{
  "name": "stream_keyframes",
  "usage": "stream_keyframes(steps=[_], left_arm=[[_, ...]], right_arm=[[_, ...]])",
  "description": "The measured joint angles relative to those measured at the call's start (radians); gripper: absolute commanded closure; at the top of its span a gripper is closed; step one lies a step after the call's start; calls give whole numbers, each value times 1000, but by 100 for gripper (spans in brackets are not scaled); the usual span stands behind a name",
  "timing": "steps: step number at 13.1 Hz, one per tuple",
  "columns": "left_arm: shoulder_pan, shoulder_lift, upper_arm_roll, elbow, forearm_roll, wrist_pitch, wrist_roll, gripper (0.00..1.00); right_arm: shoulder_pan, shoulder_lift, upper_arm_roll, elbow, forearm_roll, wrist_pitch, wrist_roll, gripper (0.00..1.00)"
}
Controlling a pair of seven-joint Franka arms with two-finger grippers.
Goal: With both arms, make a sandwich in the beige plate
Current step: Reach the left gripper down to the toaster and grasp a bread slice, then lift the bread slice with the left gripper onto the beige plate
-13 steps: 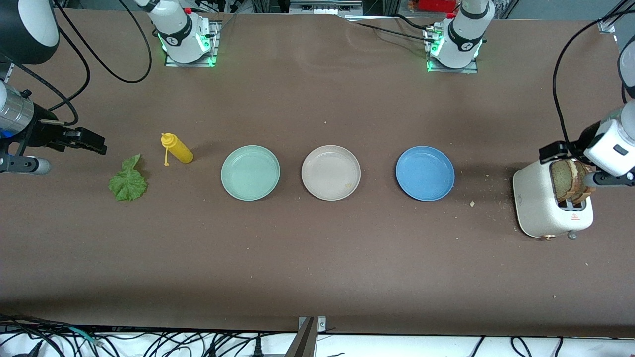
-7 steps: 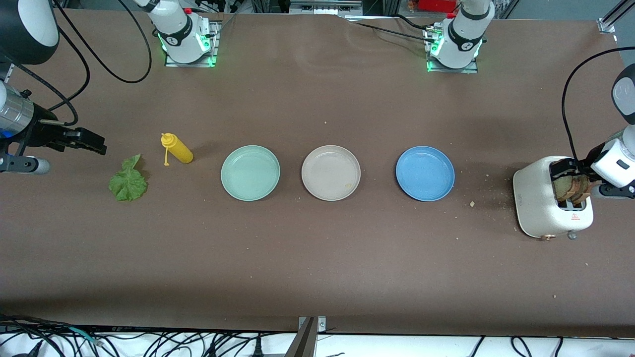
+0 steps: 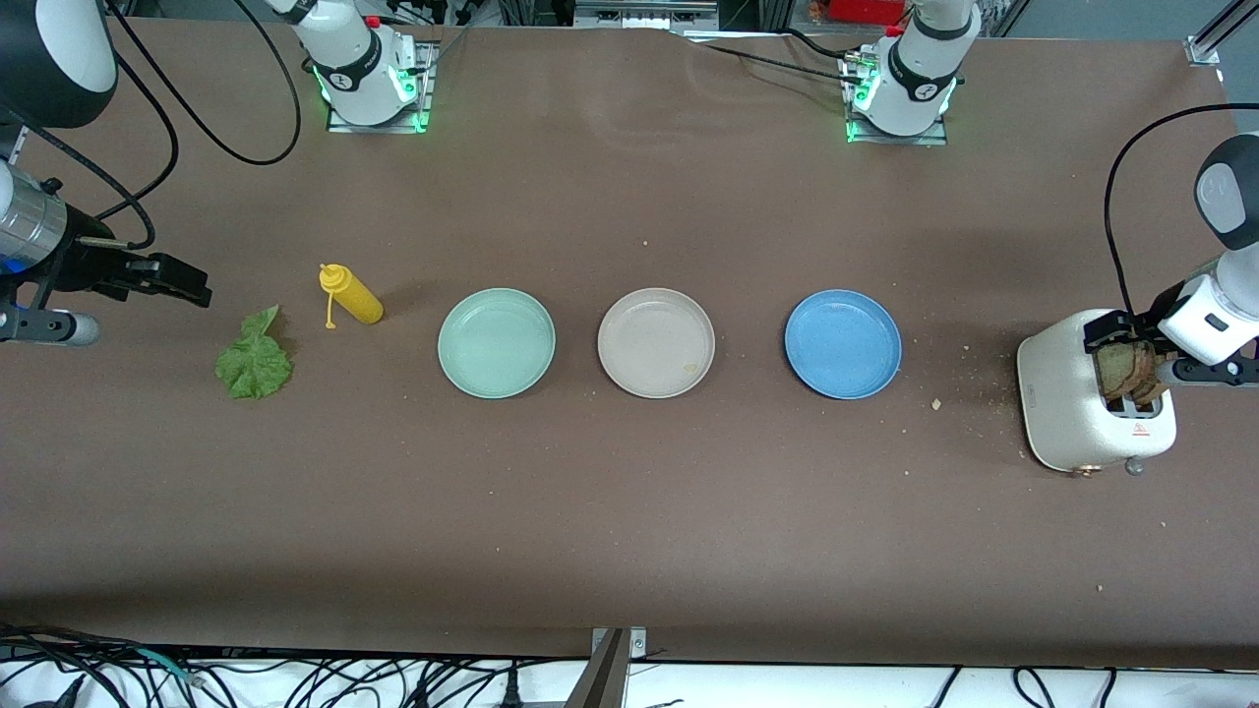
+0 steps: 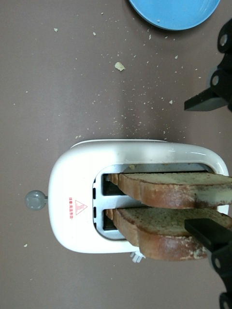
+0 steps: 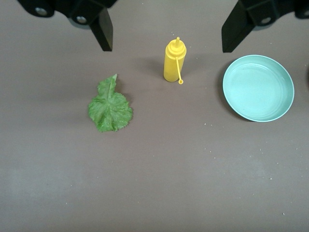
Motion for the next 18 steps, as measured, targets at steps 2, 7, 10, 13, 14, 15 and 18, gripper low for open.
stream_keyframes(steps=[2, 7, 10, 13, 14, 15, 18], left_arm=[[10, 0, 0, -11, 0, 15, 0, 80], [29, 0, -1, -26, 0, 20, 1, 100], [29, -5, -2, -24, 0, 20, 4, 100], [29, -11, -3, 18, 4, -29, 9, 100], [29, -15, -9, 58, 21, -84, 12, 100], [28, -20, -23, 107, 35, -153, 15, 100], [19, -31, -137, 240, 40, -383, 24, 100]], right_arm=[[0, 0, 0, 0, 0, -5, 0, 0], [0, 0, 0, 0, 0, -6, 0, 0], [0, 0, 0, 0, 0, -6, 0, 0], [0, 0, 0, 0, 0, -6, 0, 0], [0, 0, 0, 0, 0, -6, 0, 0], [0, 0, 0, 0, 0, -6, 0, 0], [0, 0, 0, -1, 0, -6, 0, 0]])
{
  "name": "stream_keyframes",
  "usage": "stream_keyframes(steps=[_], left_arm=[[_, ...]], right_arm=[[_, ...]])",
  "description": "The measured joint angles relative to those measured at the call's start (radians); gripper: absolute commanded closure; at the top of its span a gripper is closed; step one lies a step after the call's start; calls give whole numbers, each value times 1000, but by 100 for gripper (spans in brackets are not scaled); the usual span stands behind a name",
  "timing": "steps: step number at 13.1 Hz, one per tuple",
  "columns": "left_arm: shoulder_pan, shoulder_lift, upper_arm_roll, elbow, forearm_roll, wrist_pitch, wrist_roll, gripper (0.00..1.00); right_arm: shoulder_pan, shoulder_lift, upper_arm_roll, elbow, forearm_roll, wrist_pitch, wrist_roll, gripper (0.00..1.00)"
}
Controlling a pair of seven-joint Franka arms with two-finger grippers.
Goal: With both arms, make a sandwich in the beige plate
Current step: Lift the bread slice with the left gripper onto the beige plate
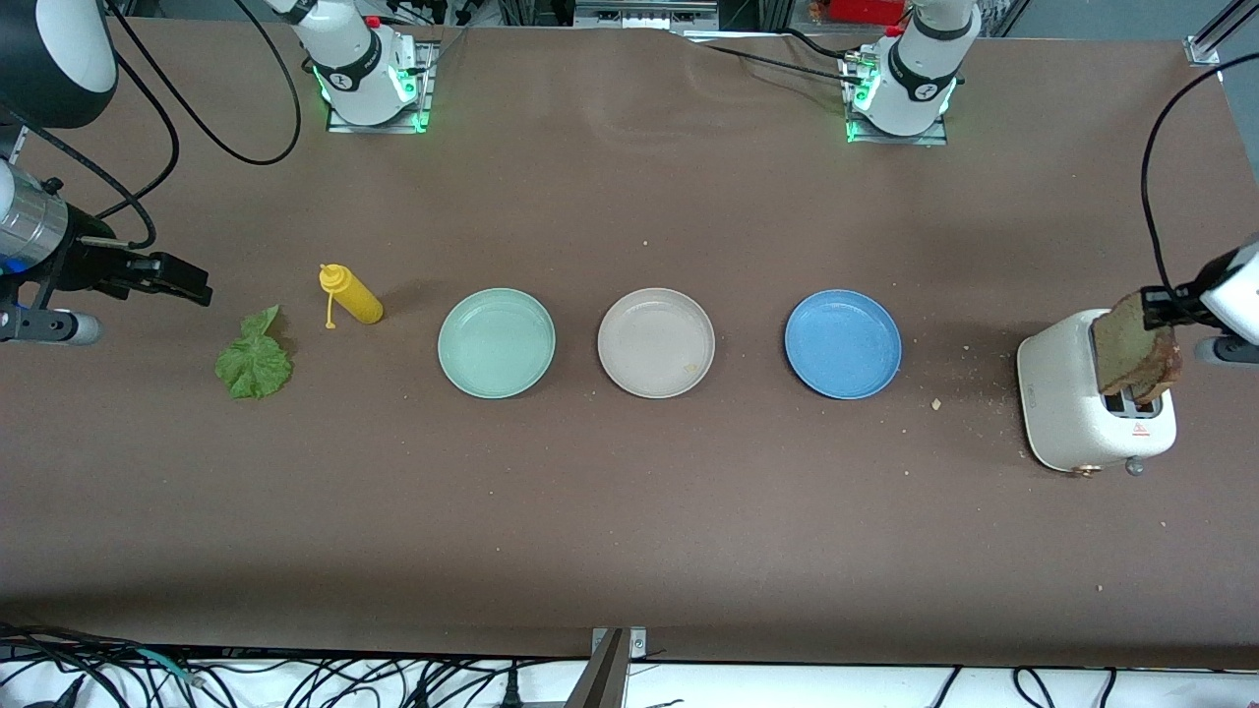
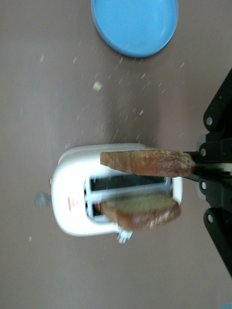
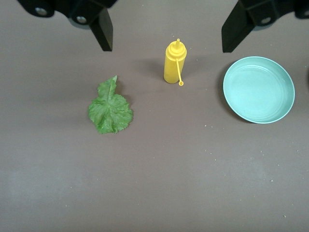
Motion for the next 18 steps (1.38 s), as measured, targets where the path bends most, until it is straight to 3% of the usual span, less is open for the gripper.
stream_keyframes(steps=[2, 4, 8, 12, 14, 18], left_arm=[[-28, -1, -87, 28, 0, -80, -2, 100], [-77, 7, -126, 27, -57, -94, -4, 100], [-207, 78, -134, 24, -347, -95, -6, 100], [-295, 270, -134, 65, -667, -35, -1, 100], [-344, 365, -134, 85, -794, 55, 7, 100], [-419, 529, -133, 94, -904, 213, 142, 100]], right_arm=[[0, 0, 0, 0, 0, 0, 0, 0], [0, 0, 0, -1, 0, 0, -1, 0], [-5, 0, -13, -2, 0, -2, -1, 0], [-8, 0, -19, -5, 44, -18, -49, 2], [-8, 0, -29, -23, 90, -18, -142, 2], [-8, -6, -93, -106, 218, 29, -465, 2]])
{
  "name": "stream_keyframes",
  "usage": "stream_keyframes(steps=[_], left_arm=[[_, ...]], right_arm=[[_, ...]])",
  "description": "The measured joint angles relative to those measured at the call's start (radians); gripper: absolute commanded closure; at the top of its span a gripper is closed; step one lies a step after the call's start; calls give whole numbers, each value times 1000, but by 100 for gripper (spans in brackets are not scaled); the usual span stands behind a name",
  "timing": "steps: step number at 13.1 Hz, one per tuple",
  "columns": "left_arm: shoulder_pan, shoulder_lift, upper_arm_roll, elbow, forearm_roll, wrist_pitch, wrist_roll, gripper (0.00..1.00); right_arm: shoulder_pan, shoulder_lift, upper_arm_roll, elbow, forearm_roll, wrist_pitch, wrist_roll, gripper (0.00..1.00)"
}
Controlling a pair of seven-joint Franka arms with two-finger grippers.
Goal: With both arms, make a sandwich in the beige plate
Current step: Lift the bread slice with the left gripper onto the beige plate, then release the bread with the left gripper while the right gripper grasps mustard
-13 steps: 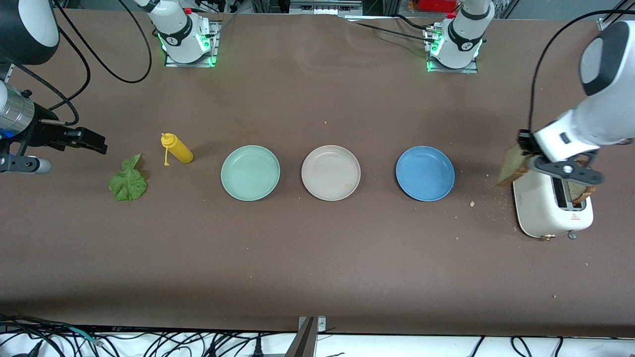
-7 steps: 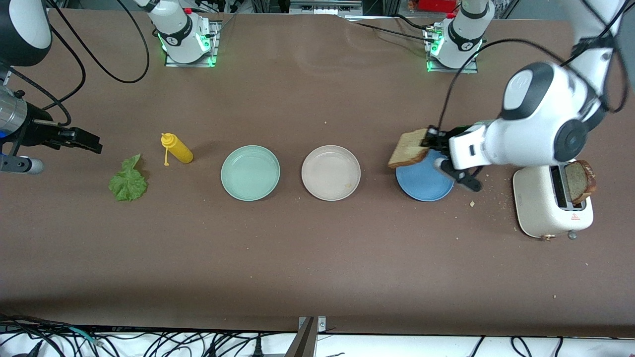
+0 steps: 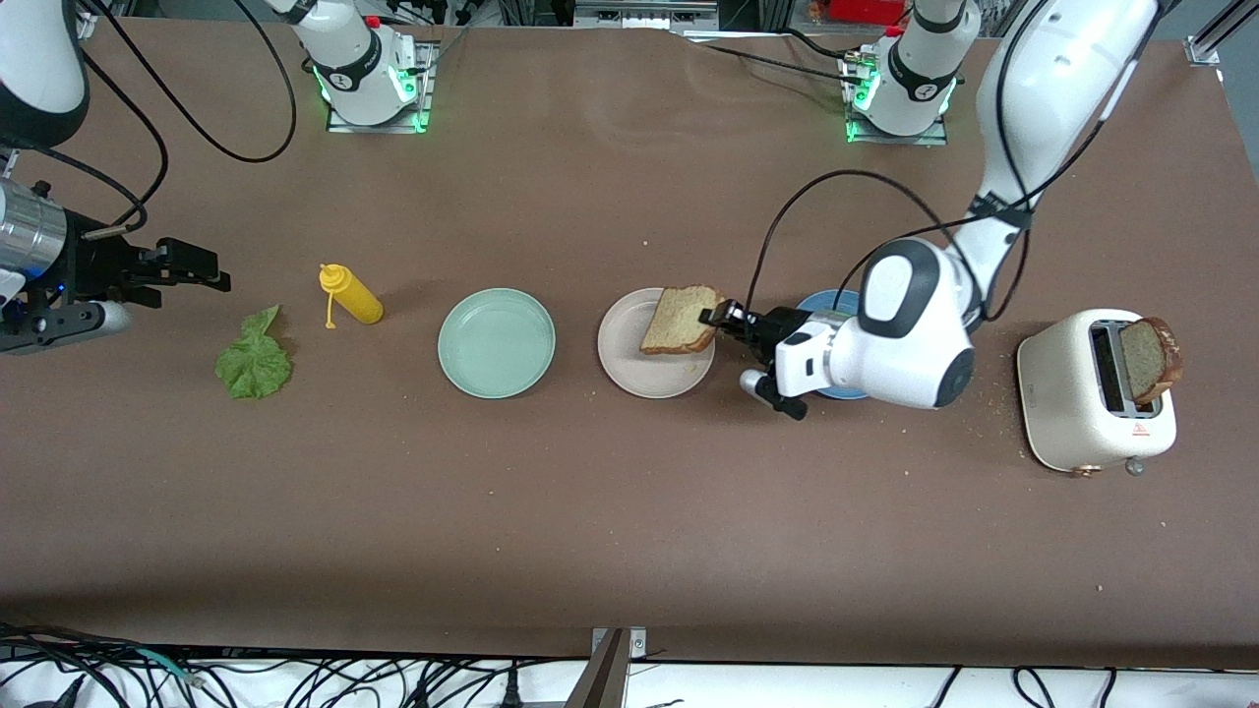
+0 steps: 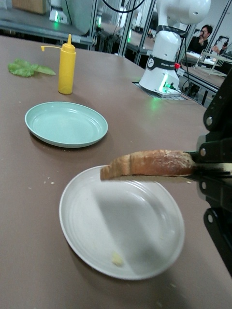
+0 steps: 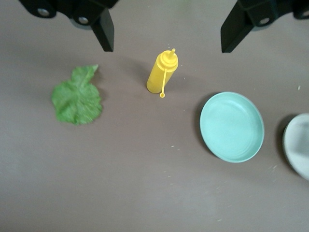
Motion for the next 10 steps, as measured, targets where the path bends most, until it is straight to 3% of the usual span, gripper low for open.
stream_keyframes(steps=[5, 6, 7, 10], left_arm=[[-27, 104, 1, 4, -70, 53, 170, 100], [-26, 116, 3, 3, -70, 53, 196, 71], [-26, 130, 5, 3, -70, 53, 214, 1], [-24, 156, 14, 3, -70, 54, 257, 0]], right_arm=[[-2, -59, -114, -227, 181, 114, -526, 2], [-2, -79, -127, -292, 212, 153, -618, 2], [-2, -98, -138, -358, 244, 190, -699, 2], [-2, -132, -176, -523, 393, 257, -979, 2]])
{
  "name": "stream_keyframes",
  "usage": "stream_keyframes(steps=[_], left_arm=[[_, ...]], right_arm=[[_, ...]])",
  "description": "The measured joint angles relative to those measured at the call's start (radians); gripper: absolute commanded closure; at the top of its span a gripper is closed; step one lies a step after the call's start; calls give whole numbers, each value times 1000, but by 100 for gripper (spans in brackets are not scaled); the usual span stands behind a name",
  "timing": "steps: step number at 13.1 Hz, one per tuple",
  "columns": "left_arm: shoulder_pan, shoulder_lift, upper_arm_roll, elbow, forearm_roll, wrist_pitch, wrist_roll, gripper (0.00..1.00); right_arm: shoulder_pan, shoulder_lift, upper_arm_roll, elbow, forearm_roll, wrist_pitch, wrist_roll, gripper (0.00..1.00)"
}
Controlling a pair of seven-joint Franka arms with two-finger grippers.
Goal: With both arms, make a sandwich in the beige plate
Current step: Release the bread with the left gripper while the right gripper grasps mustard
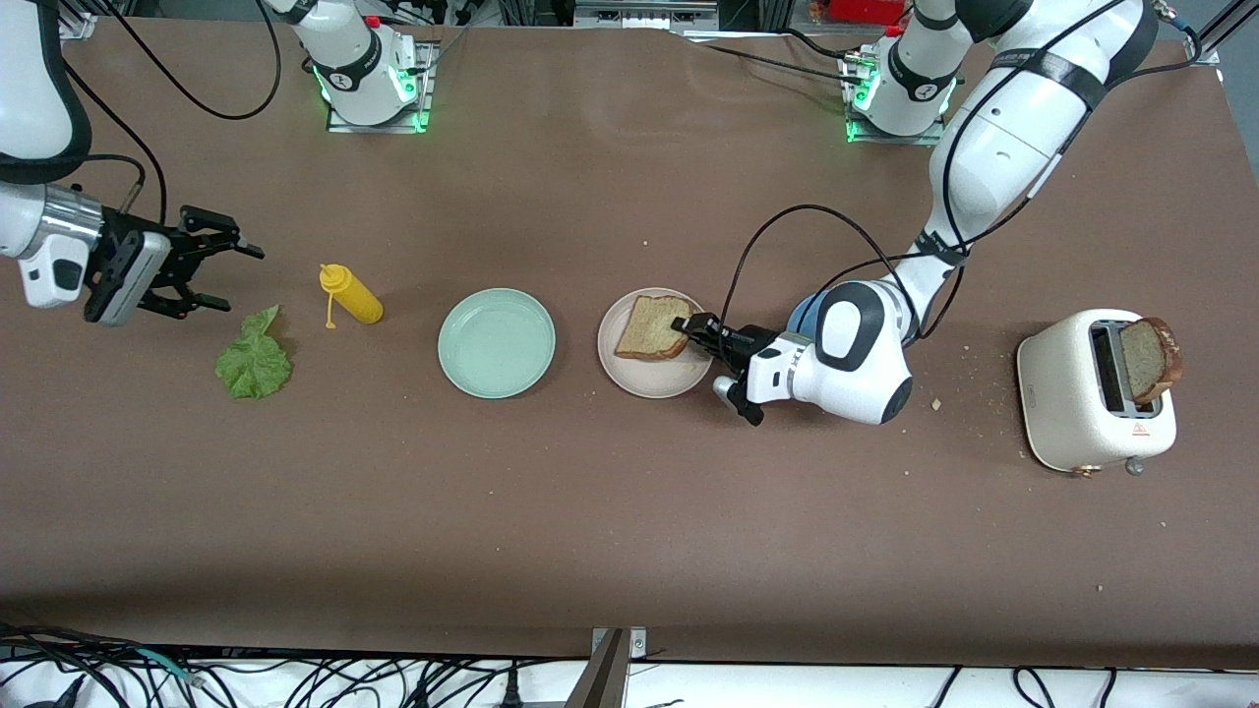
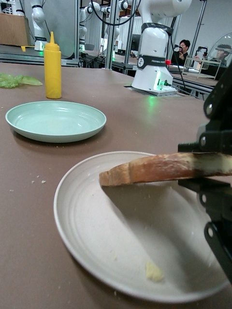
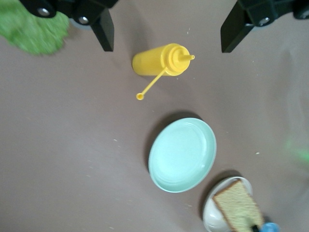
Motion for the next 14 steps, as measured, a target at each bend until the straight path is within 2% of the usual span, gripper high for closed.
stream_keyframes(steps=[3, 7, 11, 14], left_arm=[[0, 0, 13, 13, 42, 4, 31, 0], [3, -26, 15, 48, 259, 31, 8, 0], [11, -154, 15, 59, 501, 7, -200, 0], [11, -291, 15, 61, 739, -84, -394, 0]], right_arm=[[0, 25, -47, -95, 125, 16, -306, 2], [0, 112, -100, -135, 209, 16, -592, 1], [-6, 239, -119, -148, 369, 3, -884, 1], [-9, 308, -119, -148, 434, -8, -994, 1]])
